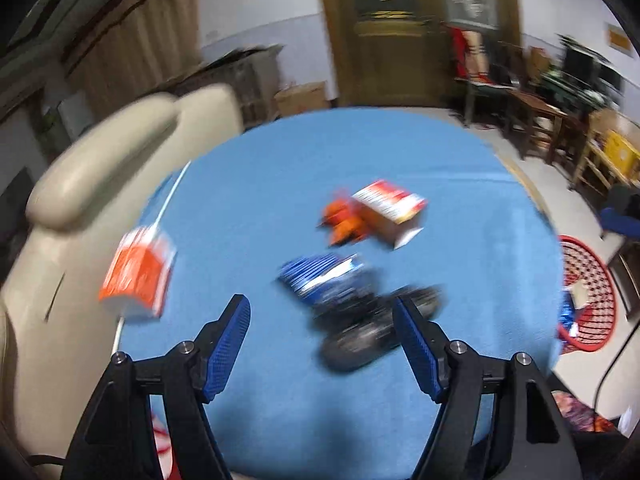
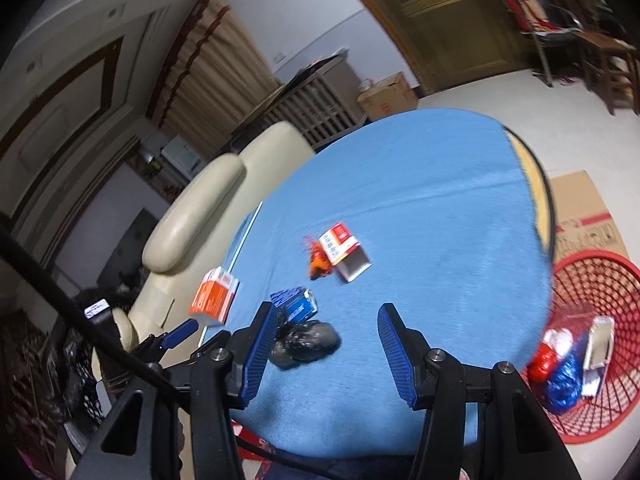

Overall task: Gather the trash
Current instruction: 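Move both tools back over the table toward the remaining trash, then grasp the orange mesh bag with the right tool while the left tool grasps the torn blue packet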

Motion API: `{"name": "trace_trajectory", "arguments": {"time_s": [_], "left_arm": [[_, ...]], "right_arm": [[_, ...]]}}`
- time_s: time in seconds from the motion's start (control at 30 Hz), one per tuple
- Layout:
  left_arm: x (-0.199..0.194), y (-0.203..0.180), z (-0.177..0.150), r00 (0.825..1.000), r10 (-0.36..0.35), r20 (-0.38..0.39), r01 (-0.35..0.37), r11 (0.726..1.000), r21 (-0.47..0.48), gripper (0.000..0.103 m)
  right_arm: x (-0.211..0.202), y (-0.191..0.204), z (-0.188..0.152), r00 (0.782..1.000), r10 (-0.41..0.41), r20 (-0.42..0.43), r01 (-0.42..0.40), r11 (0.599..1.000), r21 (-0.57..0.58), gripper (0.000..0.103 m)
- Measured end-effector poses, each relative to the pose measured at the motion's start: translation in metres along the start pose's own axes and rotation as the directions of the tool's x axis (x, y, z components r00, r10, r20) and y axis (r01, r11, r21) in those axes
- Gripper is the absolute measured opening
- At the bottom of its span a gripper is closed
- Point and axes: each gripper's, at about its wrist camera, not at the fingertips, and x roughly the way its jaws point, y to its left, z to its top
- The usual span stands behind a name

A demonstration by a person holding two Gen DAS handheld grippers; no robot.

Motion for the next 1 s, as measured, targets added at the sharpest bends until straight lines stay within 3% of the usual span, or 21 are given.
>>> {"name": "trace_trajectory", "arguments": {"time_s": [0.17,0.3,0.5,0.73,0.9,1.0], "left_arm": [[0.016,0.062,-0.028,0.994,0.056,-0.089,-0.068,0.988,-0.138,0.074],[0.022,0.092,-0.044,0.991,0.05,-0.128,-0.076,0.975,-0.209,0.074],[0.03,0.086,-0.045,0.993,-0.001,-0.118,-0.021,0.983,-0.18,0.074],[0.056,0.088,-0.039,0.988,-0.06,-0.142,0.03,0.979,-0.199,0.074],[0.072,0.104,-0.029,0.98,-0.128,-0.152,0.084,0.96,-0.267,0.074],[0.08,0.111,-0.021,0.975,-0.161,-0.154,0.11,0.949,-0.295,0.074]], "right_arm": [[0.043,0.02,0.003,0.997,0.007,-0.083,-0.011,0.999,-0.047,0.057],[0.079,0.032,0.0,0.988,0.018,-0.153,-0.027,0.998,-0.059,0.057],[0.129,0.047,0.0,0.971,0.011,-0.239,-0.032,0.996,-0.084,0.057],[0.2,0.044,0.028,0.948,0.03,-0.318,-0.035,0.999,-0.01,0.057],[0.254,0.045,0.042,0.943,-0.021,-0.333,0.022,1.0,-0.001,0.057],[0.287,0.047,0.045,0.936,-0.105,-0.336,0.104,0.994,-0.022,0.057]]}}
